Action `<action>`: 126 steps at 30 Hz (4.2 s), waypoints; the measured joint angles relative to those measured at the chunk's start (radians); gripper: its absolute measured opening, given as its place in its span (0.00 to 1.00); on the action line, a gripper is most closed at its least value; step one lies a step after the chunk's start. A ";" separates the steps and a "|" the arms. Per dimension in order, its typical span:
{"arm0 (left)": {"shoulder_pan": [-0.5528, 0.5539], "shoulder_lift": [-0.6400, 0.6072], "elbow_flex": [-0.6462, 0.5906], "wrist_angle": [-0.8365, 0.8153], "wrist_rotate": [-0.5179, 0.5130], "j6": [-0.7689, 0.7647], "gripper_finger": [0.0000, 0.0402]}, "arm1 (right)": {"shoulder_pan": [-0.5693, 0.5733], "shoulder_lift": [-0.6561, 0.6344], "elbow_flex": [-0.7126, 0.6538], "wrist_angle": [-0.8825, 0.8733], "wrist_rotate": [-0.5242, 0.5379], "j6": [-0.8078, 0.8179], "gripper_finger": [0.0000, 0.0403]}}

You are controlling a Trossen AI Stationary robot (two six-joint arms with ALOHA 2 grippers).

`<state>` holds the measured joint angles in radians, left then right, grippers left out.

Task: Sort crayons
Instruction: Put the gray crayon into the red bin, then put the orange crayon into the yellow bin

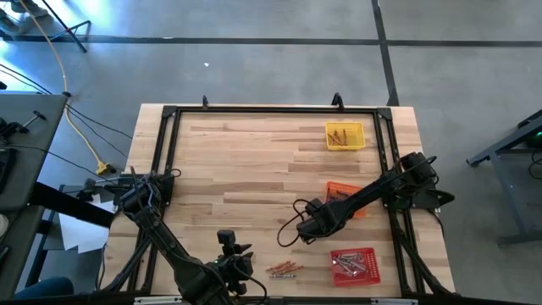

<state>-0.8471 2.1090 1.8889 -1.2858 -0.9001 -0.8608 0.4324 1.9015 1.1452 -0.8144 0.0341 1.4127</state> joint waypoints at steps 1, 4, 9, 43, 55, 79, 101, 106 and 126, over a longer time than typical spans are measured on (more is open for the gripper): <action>0.000 0.000 0.000 0.000 0.000 0.000 0.24 | 0.000 -0.007 0.003 -0.002 0.008 0.000 0.00; 0.000 0.000 0.000 0.000 0.000 0.000 0.24 | 0.001 -0.018 0.008 -0.002 0.017 -0.013 0.00; 0.000 0.000 0.000 0.000 0.005 -0.001 0.24 | 0.002 -0.025 0.009 -0.002 0.012 -0.026 0.00; 0.031 0.000 0.000 -0.004 0.002 -0.121 0.24 | 0.297 -0.515 0.015 -0.008 0.121 0.026 0.00; 0.182 0.000 0.000 -0.002 -0.186 -0.159 0.24 | 0.569 -0.540 0.015 0.041 0.205 0.227 0.00; 0.306 0.000 0.000 0.003 -0.184 0.028 0.24 | 0.641 -0.191 0.015 -0.004 0.031 0.606 0.00; 0.248 0.000 0.000 0.026 -0.157 0.001 0.24 | 0.640 -0.187 0.015 0.015 0.044 0.603 0.16; 0.249 0.000 0.000 0.029 -0.117 0.001 0.24 | 0.640 -0.188 0.015 0.017 0.025 0.603 0.17; 0.230 0.044 -0.001 0.524 0.344 0.375 0.24 | 0.639 -0.306 0.015 0.087 0.764 0.012 0.18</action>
<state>-0.6174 2.1530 1.8881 -0.7618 -0.5565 -0.4862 1.0718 1.5955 1.1606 -0.7271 0.7985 1.4251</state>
